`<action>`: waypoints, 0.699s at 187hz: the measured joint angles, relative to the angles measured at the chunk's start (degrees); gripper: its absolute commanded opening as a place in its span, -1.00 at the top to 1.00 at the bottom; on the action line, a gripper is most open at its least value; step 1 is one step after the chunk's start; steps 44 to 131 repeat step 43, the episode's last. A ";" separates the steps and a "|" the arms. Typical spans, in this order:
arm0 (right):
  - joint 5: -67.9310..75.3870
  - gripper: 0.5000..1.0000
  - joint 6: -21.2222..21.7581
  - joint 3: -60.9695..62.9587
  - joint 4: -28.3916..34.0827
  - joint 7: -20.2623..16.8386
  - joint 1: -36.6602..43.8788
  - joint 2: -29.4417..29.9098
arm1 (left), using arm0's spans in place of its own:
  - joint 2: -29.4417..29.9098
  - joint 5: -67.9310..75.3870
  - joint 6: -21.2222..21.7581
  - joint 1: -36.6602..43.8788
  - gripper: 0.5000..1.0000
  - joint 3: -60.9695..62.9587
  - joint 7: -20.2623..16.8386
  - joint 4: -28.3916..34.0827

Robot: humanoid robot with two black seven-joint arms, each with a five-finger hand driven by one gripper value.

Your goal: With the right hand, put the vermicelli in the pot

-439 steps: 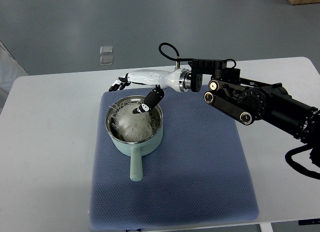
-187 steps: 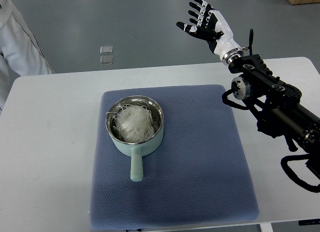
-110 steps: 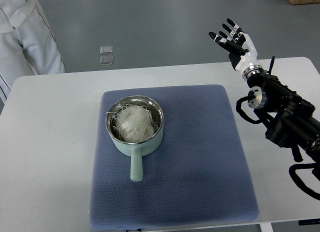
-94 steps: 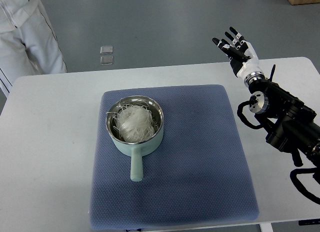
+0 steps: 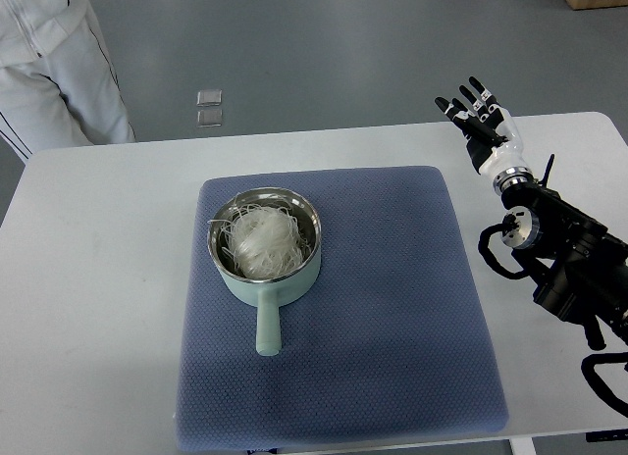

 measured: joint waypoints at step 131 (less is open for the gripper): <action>0.06 -0.71 -0.45 0.14 0.00 0.32 -0.88 -0.04 | 0.00 0.00 -0.03 0.01 -1.00 -0.06 0.00 0.00</action>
